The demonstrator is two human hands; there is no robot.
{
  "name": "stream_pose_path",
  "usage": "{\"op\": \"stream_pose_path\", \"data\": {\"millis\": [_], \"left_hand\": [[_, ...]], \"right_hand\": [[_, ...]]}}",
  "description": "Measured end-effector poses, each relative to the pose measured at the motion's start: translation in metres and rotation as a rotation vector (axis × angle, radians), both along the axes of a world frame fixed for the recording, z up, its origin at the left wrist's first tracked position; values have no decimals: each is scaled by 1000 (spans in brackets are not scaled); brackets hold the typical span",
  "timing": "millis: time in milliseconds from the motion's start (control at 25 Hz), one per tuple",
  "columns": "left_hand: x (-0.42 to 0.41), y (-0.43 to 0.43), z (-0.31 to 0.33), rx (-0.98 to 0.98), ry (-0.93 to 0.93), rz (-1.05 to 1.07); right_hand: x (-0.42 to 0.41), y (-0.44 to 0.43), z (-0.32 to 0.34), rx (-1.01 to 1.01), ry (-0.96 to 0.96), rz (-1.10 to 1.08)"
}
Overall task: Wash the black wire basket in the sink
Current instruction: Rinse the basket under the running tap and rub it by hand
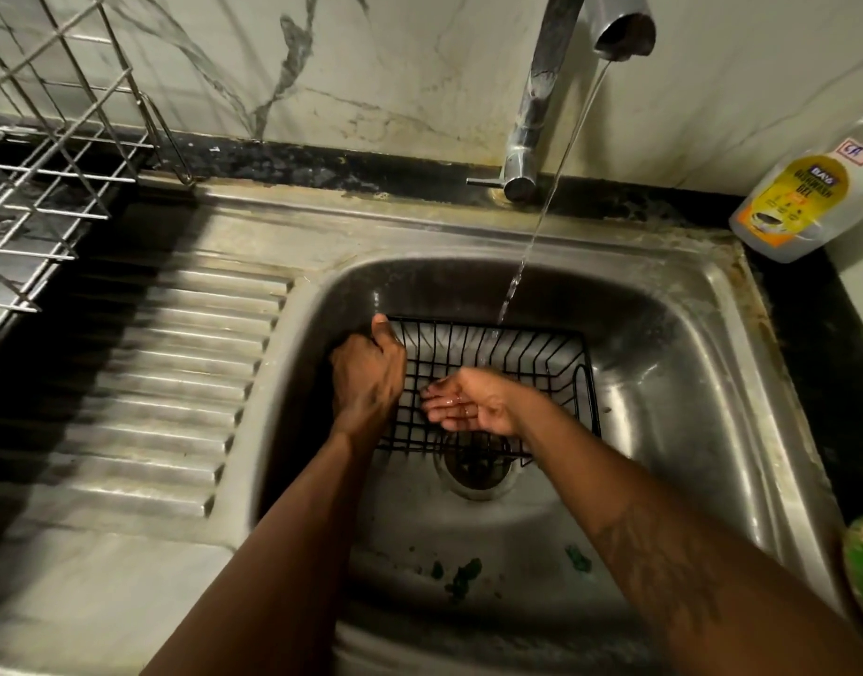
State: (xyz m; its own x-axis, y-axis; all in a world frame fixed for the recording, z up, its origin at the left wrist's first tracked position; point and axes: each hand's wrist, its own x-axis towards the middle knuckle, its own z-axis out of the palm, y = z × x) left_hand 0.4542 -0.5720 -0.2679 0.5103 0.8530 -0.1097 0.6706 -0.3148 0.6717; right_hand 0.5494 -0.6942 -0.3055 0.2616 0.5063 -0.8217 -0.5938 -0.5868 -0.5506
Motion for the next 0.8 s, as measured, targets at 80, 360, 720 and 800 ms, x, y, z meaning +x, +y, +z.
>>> {"op": "stream_pose_path", "data": {"millis": [80,360,720,800], "left_hand": [[1,-3,1,-32,-7,8],[7,-6,-6,-56,-9,18],[15,-10,-10,-45,-3,32],[13,-11,-8,-58,-11,46]], "right_hand": [[12,10,4,68,-12,-94],[-12,30,-4,112,79,-169],[3,-5,17,-136,-71,288],[25,-27,19,-207,-155,230]]}}
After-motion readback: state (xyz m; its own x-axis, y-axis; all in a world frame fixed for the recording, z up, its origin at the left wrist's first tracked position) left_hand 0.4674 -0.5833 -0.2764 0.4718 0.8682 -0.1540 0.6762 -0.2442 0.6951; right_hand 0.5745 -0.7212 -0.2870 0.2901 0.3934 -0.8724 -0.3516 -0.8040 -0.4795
